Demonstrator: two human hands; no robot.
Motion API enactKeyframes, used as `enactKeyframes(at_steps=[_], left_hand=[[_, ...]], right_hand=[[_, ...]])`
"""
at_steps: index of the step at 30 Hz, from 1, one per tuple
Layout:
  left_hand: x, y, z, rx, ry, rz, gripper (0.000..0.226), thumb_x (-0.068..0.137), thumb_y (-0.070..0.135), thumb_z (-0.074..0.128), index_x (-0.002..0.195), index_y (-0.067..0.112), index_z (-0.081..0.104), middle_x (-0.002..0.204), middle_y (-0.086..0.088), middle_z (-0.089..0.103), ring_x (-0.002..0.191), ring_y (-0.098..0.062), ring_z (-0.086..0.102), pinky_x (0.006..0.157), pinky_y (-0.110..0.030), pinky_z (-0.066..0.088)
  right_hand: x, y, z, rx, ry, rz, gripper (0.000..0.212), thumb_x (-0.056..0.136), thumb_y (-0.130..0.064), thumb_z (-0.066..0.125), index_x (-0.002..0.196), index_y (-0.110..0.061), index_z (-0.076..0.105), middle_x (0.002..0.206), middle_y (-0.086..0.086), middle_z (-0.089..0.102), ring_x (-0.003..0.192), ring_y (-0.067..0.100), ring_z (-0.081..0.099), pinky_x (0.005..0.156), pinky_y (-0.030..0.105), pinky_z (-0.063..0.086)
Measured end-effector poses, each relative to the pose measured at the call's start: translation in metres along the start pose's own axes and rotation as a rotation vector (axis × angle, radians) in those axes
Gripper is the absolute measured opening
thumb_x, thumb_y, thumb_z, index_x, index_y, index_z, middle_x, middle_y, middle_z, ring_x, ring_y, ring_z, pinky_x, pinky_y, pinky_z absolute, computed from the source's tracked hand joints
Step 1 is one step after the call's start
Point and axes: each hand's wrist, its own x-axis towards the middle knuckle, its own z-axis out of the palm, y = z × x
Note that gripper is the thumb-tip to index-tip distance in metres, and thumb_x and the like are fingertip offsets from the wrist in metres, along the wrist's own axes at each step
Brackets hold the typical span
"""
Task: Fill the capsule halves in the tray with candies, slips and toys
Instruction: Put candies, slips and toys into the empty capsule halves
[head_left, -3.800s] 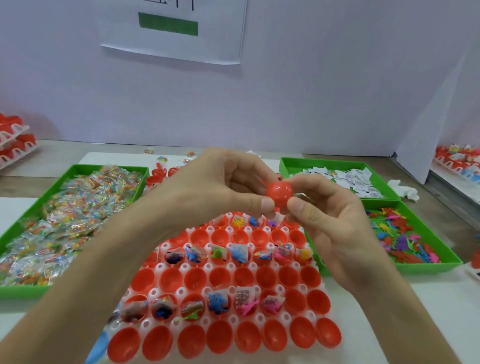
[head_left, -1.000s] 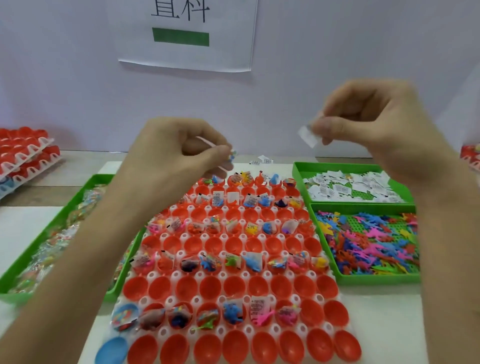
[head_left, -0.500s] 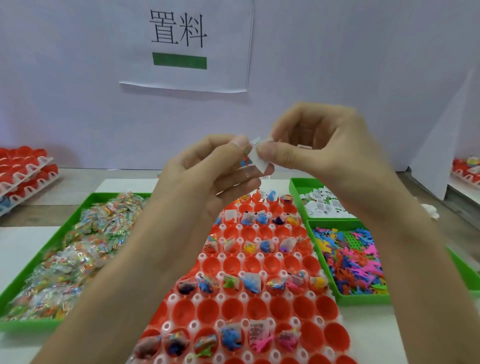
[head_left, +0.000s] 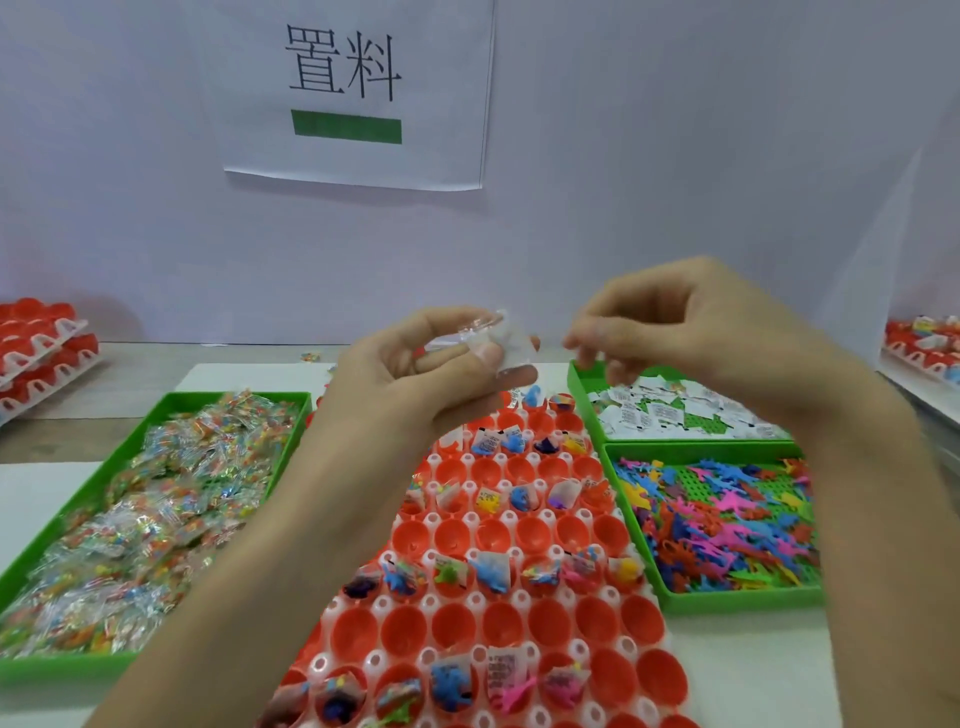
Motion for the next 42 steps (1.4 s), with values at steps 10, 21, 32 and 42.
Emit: enactKeyframes(at_steps=[10, 21, 32, 42], left_hand=[[-0.001, -0.007, 0.004, 0.095, -0.056, -0.023, 0.02, 0.075, 0.025, 0.071, 0.094, 0.023, 0.078, 0.099, -0.007, 0.079, 0.092, -0.022, 0.077, 0.079, -0.022, 0.059], [0.0, -0.001, 0.002, 0.108, -0.051, -0.034, 0.026, 0.079, 0.02, 0.069, 0.104, 0.016, 0.074, 0.1, -0.008, 0.079, 0.088, -0.024, 0.077, 0.073, -0.022, 0.059], [-0.001, -0.001, 0.001, 0.092, -0.062, -0.049, 0.024, 0.08, 0.018, 0.069, 0.103, 0.015, 0.073, 0.101, -0.007, 0.079, 0.089, -0.022, 0.077, 0.074, -0.022, 0.059], [0.0, 0.0, 0.001, 0.112, -0.051, -0.065, 0.021, 0.083, 0.015, 0.068, 0.103, 0.014, 0.074, 0.101, -0.007, 0.079, 0.089, -0.023, 0.076, 0.073, -0.021, 0.059]], right_hand=[[-0.005, 0.078, -0.03, -0.203, -0.213, 0.555, 0.005, 0.09, -0.021, 0.074, 0.089, -0.021, 0.079, 0.086, 0.002, 0.078, 0.076, 0.019, 0.076, 0.059, 0.022, 0.057], [0.006, 0.108, -0.001, -0.424, -0.343, 0.728, 0.014, 0.085, -0.003, 0.076, 0.095, -0.013, 0.077, 0.064, -0.001, 0.074, 0.063, 0.008, 0.073, 0.055, 0.015, 0.052], [-0.001, 0.108, -0.018, -0.431, -0.315, 0.652, 0.019, 0.08, -0.002, 0.075, 0.084, -0.021, 0.078, 0.076, -0.001, 0.077, 0.064, 0.005, 0.068, 0.065, 0.022, 0.049], [0.005, 0.117, -0.007, -0.447, -0.345, 0.668, 0.005, 0.082, -0.017, 0.081, 0.086, -0.021, 0.078, 0.071, -0.005, 0.076, 0.051, 0.001, 0.062, 0.052, 0.019, 0.046]])
